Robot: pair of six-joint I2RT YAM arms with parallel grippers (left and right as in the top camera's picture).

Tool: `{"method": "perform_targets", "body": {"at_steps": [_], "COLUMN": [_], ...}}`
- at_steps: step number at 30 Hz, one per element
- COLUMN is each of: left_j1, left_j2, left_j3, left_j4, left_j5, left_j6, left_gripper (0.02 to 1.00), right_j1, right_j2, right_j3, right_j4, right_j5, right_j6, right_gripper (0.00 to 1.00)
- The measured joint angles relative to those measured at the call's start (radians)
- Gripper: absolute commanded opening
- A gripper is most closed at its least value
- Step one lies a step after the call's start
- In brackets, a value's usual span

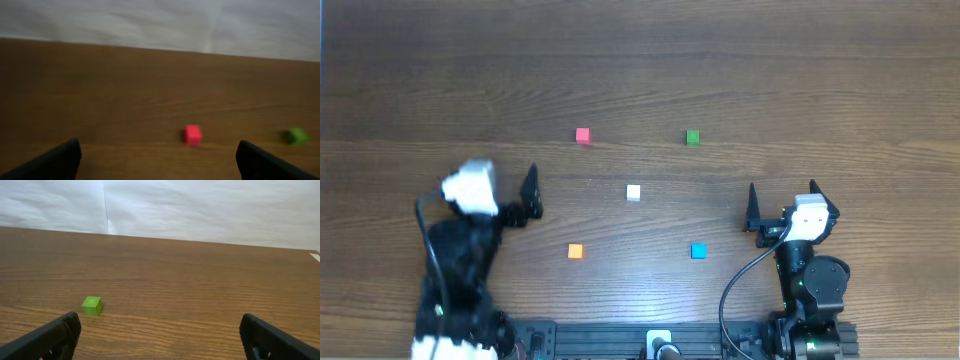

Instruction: Stack Cubes

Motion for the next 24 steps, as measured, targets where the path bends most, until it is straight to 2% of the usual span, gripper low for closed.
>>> {"method": "perform_targets", "body": {"at_steps": [6,14,19,24], "left_j1": [-0.071,-0.140,-0.174,-0.198], "left_j2": [0.436,1.006,1.270,1.438], "left_j3": [0.438,1.024,1.240,1.307], "left_j4": [-0.178,-0.592,-0.743,-0.785], "left_j5": [0.000,0.000,0.000,0.005], "left_j6": [-0.043,-0.091,-0.113,-0.146], "left_gripper": [1.000,0.998,0.998,0.996], "right_j1": [0.000,0.000,0.000,0.000], "right_j2": [0.000,0.000,0.000,0.000], "right_j3": [-0.001,-0.001,-0.001,-0.001], "right_j4": [0.001,0.000,0.000,0.000], "right_j5": [0.000,0.000,0.000,0.000], "right_j6": [-0.001,0.000,0.000,0.000], "right_gripper": [0.993,0.993,0.993,0.993]}}
